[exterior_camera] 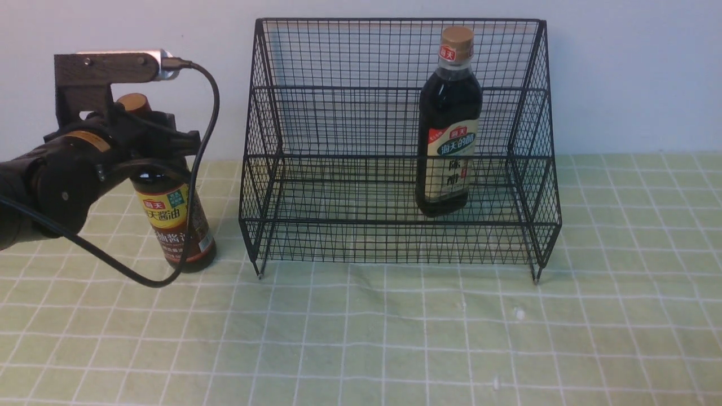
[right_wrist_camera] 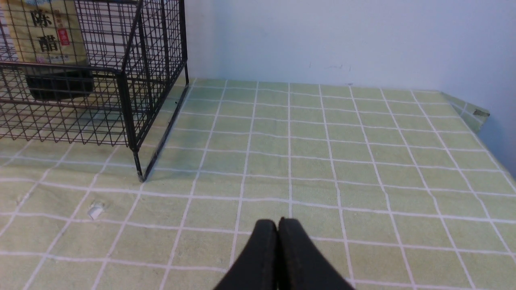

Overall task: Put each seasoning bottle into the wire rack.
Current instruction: Use the left arm to grab the condiment bottle closest to it, then use the left arm to put the condiment bottle back on the shelf

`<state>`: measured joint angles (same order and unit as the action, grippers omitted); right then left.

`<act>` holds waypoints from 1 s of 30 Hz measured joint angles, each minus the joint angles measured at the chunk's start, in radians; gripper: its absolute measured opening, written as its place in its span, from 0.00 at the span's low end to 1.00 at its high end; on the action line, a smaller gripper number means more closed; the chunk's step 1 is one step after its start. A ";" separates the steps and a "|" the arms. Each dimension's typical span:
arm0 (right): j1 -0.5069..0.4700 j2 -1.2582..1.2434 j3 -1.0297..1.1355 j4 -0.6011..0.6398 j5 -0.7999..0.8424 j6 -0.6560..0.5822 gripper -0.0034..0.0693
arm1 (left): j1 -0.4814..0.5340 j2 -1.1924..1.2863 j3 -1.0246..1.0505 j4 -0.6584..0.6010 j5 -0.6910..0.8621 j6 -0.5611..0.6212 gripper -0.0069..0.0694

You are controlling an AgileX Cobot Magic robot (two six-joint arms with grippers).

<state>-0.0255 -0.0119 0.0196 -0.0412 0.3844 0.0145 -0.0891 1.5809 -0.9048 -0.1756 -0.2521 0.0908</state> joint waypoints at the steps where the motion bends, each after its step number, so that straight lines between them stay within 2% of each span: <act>1: 0.000 0.000 0.000 0.000 0.000 0.000 0.03 | 0.000 -0.021 -0.002 0.022 0.044 0.017 0.43; 6: 0.000 0.000 0.000 0.000 0.000 0.000 0.03 | 0.000 -0.127 -0.066 0.052 0.189 0.039 0.43; 12: 0.000 0.000 0.000 0.000 0.000 0.000 0.03 | -0.010 -0.237 -0.244 0.058 0.234 0.010 0.43; 16: 0.000 0.000 0.000 0.000 0.000 0.000 0.03 | -0.057 -0.246 -0.359 0.068 0.241 0.003 0.43; 24: 0.000 0.000 0.000 0.000 0.000 0.000 0.03 | -0.212 -0.159 -0.530 0.065 0.252 -0.014 0.43; 30: 0.000 0.000 0.000 0.000 0.000 0.000 0.03 | -0.261 -0.041 -0.589 0.065 0.245 -0.014 0.43</act>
<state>-0.0255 -0.0119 0.0196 -0.0412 0.3844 0.0145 -0.3503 1.5400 -1.4936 -0.1111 -0.0075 0.0769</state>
